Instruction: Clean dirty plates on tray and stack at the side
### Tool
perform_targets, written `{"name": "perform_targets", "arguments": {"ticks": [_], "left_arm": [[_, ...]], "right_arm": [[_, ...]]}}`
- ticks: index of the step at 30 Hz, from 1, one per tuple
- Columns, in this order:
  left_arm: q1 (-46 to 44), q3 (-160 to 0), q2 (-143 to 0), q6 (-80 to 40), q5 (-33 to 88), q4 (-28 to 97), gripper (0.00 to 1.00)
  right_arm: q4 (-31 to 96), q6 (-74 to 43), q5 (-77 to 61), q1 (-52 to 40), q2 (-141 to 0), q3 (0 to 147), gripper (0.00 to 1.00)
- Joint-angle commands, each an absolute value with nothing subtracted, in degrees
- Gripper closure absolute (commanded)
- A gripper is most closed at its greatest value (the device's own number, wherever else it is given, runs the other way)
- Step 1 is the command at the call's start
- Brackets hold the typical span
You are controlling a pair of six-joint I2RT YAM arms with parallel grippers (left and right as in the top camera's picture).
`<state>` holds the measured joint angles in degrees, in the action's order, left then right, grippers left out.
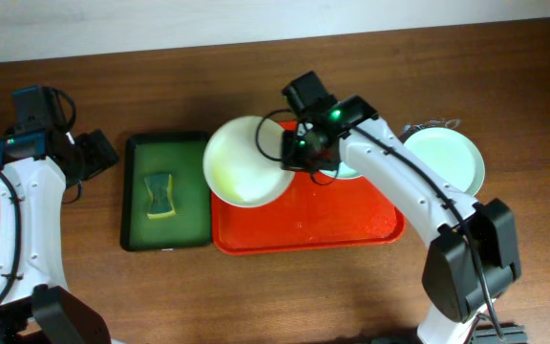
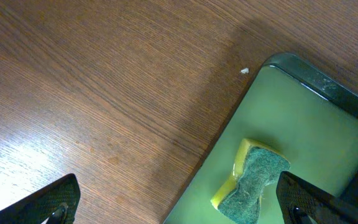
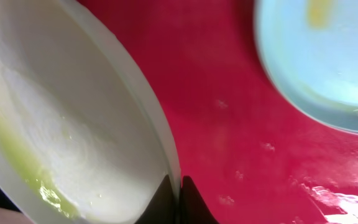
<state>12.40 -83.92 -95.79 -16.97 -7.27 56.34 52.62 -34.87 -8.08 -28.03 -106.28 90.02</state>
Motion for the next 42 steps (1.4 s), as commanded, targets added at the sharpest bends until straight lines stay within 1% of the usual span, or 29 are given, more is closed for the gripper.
{"name": "perform_targets", "arguments": {"ticks": [1, 6, 12, 14, 17, 22, 25, 26, 29, 32, 42], "left_arm": [[12.71, -84.42, -95.22, -17.54, -6.85, 56.27, 0.01], [12.71, -84.42, -95.22, -17.54, -6.85, 56.27, 0.01], [12.71, -84.44, -95.22, -17.54, -6.85, 56.27, 0.01], [12.71, -84.42, -95.22, -17.54, -6.85, 56.27, 0.01], [12.71, -84.42, -95.22, -17.54, -6.85, 56.27, 0.01], [12.71, -84.42, -95.22, -17.54, -6.85, 56.27, 0.01], [12.71, -84.42, -95.22, -17.54, -6.85, 56.27, 0.01], [12.71, -84.42, -95.22, -17.54, -6.85, 56.27, 0.01], [12.71, -84.42, -95.22, -17.54, -6.85, 56.27, 0.01], [12.71, -84.42, -95.22, -17.54, -6.85, 56.27, 0.01], [12.71, -84.44, -95.22, -17.54, -6.85, 56.27, 0.01]], "right_arm": [[48.18, -38.54, -2.79, -32.03, -105.49, 91.2, 0.96], [41.34, -39.72, 7.07, -38.54, -106.19, 91.2, 0.96], [38.76, -38.11, 27.73, -47.94, -109.14, 91.2, 0.96], [36.99, -33.36, 35.29, -50.65, -109.23, 91.2, 0.96], [31.86, -22.0, 45.76, -54.85, -109.06, 91.26, 0.96], [25.58, -7.97, 60.47, -60.73, -109.06, 91.33, 0.96], [20.91, 0.25, 68.95, -62.81, -109.06, 91.33, 0.96], [17.43, 4.97, 73.76, -63.59, -109.06, 91.33, 0.96], [10.7, 12.49, 80.9, -64.75, -109.06, 91.33, 0.96], [6.09, 17.98, 83.9, -64.97, -109.06, 91.33, 0.96], [6.17, 17.93, 83.11, -64.75, -109.06, 91.31, 0.96]]}}
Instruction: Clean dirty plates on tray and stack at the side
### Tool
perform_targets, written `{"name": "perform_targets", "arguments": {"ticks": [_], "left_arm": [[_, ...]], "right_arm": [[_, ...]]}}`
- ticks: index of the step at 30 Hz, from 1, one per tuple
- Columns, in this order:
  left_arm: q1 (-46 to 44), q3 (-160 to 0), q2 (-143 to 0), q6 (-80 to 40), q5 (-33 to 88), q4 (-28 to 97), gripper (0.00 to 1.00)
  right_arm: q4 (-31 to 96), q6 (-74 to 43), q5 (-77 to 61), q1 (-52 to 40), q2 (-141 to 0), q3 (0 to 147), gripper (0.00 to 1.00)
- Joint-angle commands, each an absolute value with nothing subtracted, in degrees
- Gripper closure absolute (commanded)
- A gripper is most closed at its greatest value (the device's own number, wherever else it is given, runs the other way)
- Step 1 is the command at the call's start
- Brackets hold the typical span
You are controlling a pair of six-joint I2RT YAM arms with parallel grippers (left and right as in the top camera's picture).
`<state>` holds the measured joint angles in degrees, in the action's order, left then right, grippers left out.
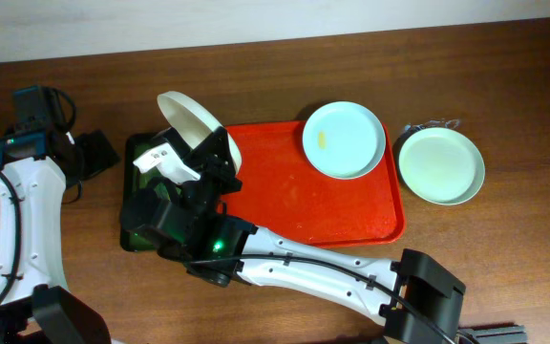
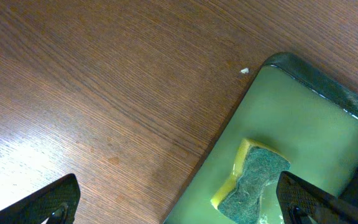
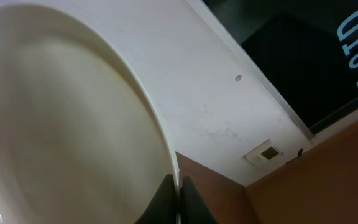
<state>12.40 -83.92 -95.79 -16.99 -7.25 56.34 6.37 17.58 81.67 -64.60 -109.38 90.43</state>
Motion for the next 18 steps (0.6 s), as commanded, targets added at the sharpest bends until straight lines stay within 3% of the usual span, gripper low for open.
{"name": "perform_targets", "arguments": {"ticks": [1, 6, 10, 15, 18], "left_arm": [[12.71, -84.42, -95.22, -17.54, -6.85, 56.27, 0.01], [12.71, -84.44, -95.22, -17.54, -6.85, 56.27, 0.01], [12.71, -84.42, -95.22, -17.54, -6.85, 56.27, 0.01], [12.71, -84.42, -95.22, -17.54, -6.85, 56.27, 0.01], [12.71, -84.42, -95.22, -17.54, -6.85, 56.27, 0.01]], "right_arm": [[6.17, 16.82, 82.76, -64.75, -109.06, 91.31, 0.96], [7.55, 8.64, 81.93, -64.75, -109.08, 91.29, 0.96], [15.09, -1.91, 72.16, -64.2, -109.08, 91.29, 0.96], [28.58, -26.59, 41.5, -56.45, -109.06, 91.31, 0.96], [32.16, -29.56, 27.59, -48.9, -107.07, 91.31, 0.96]]}}
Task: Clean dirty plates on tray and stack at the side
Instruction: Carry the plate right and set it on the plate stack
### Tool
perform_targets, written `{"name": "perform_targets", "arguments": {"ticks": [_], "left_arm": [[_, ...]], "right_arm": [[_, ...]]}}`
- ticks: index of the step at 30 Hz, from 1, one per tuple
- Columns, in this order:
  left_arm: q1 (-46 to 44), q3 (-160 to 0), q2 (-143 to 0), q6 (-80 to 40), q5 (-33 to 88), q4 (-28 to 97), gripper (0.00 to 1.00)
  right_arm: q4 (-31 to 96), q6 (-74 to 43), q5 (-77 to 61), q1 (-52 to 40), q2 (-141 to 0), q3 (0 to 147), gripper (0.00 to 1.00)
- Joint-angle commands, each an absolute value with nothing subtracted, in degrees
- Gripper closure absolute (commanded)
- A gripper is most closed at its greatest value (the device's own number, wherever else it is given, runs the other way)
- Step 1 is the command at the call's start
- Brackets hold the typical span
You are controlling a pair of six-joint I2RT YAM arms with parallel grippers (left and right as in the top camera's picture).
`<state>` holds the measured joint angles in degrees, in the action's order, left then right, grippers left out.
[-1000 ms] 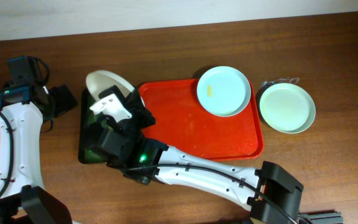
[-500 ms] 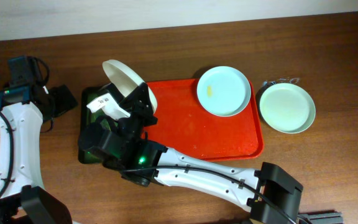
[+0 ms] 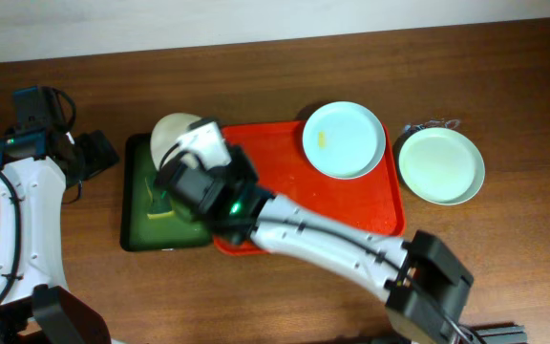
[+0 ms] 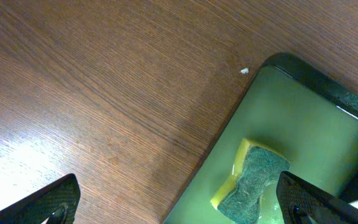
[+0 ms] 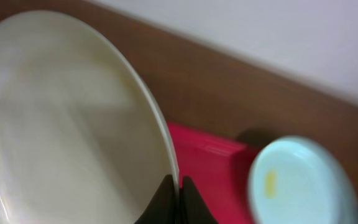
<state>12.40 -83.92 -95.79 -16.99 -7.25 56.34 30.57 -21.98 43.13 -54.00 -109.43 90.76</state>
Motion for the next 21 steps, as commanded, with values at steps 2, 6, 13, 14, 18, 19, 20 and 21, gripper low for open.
{"name": "perform_targets", "arguments": {"ticks": [2, 6, 13, 14, 18, 19, 20, 21], "left_arm": [[12.71, -84.42, -95.22, -17.54, -6.85, 56.27, 0.01], [12.71, -84.42, -95.22, -17.56, -6.85, 56.27, 0.01], [12.71, -84.42, -95.22, -17.54, -6.85, 56.27, 0.01], [12.71, -84.42, -95.22, -17.54, -6.85, 56.27, 0.01], [12.71, -84.44, -95.22, -17.54, -6.85, 56.27, 0.01], [12.71, -84.42, -95.22, -17.54, -6.85, 56.27, 0.01], [12.71, -84.42, -95.22, -17.54, -6.85, 56.27, 0.01], [12.71, -84.42, -95.22, -17.54, -6.85, 56.27, 0.01]], "right_arm": [[34.85, -29.98, 19.14, -43.05, -104.12, 91.31, 0.96], [47.0, -31.83, 4.01, -24.08, -97.69, 91.31, 0.96], [69.14, -23.31, 0.38, 14.52, -97.17, 90.8, 0.96], [70.28, -22.65, 0.91, 19.81, -97.17, 90.13, 0.96], [68.97, -22.72, 0.62, 31.73, -97.17, 84.71, 0.96], [67.77, -22.72, 0.62, 32.77, -97.17, 83.09, 0.96], [65.43, -22.72, 0.56, 33.52, -97.17, 80.77, 0.96], [63.11, -22.74, 0.34, 33.5, -97.19, 78.96, 0.96]]}}
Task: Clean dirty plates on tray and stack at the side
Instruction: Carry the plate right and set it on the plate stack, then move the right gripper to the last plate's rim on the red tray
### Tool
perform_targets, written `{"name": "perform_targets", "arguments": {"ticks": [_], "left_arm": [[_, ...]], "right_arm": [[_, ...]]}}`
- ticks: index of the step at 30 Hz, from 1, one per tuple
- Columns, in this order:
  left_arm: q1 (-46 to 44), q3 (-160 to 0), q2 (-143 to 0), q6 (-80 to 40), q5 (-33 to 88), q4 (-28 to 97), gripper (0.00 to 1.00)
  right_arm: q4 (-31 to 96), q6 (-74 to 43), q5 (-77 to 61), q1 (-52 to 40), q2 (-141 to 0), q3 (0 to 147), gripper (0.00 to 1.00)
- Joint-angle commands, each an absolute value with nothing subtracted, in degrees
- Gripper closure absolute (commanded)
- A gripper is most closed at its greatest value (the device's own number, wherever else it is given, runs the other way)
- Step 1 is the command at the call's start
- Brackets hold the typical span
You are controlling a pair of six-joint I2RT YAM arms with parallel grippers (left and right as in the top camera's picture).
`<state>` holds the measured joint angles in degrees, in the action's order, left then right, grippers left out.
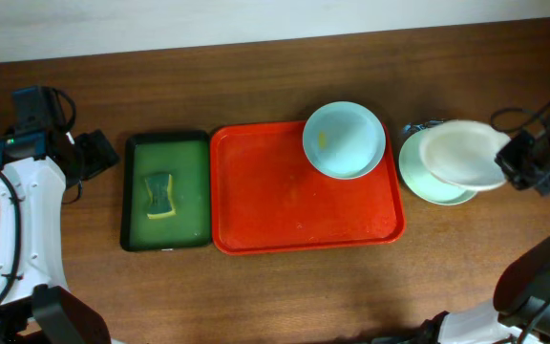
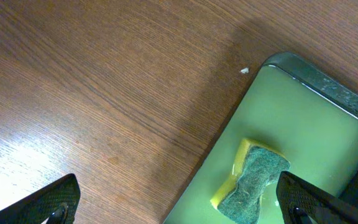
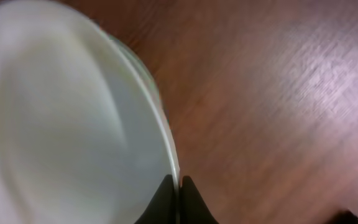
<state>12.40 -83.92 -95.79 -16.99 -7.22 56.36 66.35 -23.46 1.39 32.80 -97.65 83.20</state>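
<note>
My right gripper (image 1: 516,159) is shut on the rim of a white plate (image 1: 462,153), seen close up as the white plate (image 3: 73,124) in the right wrist view. It holds this plate over a pale green plate (image 1: 432,183) lying on the table right of the red tray (image 1: 294,205); whether the two touch I cannot tell. A light blue plate (image 1: 344,139) with a small yellow spot sits in the tray's far right corner. The left gripper (image 1: 92,153) stays open beside the green tray (image 1: 191,182), its fingertips (image 2: 55,199) spread wide.
A yellow-and-green sponge (image 2: 250,182) lies in the green tray (image 2: 309,118), left of the red tray. A white crumb (image 2: 244,71) lies on the wooden table by that tray's corner. The right arm reaches in from the table's right edge.
The right gripper, still holding the white plate, was at the green tray's far right corner and is now at the far right, over the pale green plate. The left arm has not moved.
The right gripper first gripped the white plate's rim at the red tray's left end, a yellowish smear on the plate. Then it held the plate tilted over the green tray with the sponge. Now the plate is above the pale green one at the right.
</note>
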Motion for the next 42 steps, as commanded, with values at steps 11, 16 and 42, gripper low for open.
{"name": "perform_targets", "arguments": {"ticks": [11, 16, 42], "left_arm": [[12.71, -84.42, -95.22, -17.54, -6.85, 56.27, 0.01], [12.71, -84.42, -95.22, -17.54, -6.85, 56.27, 0.01], [12.71, -84.42, -95.22, -17.54, -6.85, 56.27, 0.01]], "right_arm": [[52.69, -22.9, -3.07, 30.81, -97.23, 71.02, 0.2], [55.55, -20.97, -3.46, 28.32, -97.23, 71.02, 0.18], [61.49, -21.43, -3.44, -0.1, -97.23, 71.02, 0.01]]}}
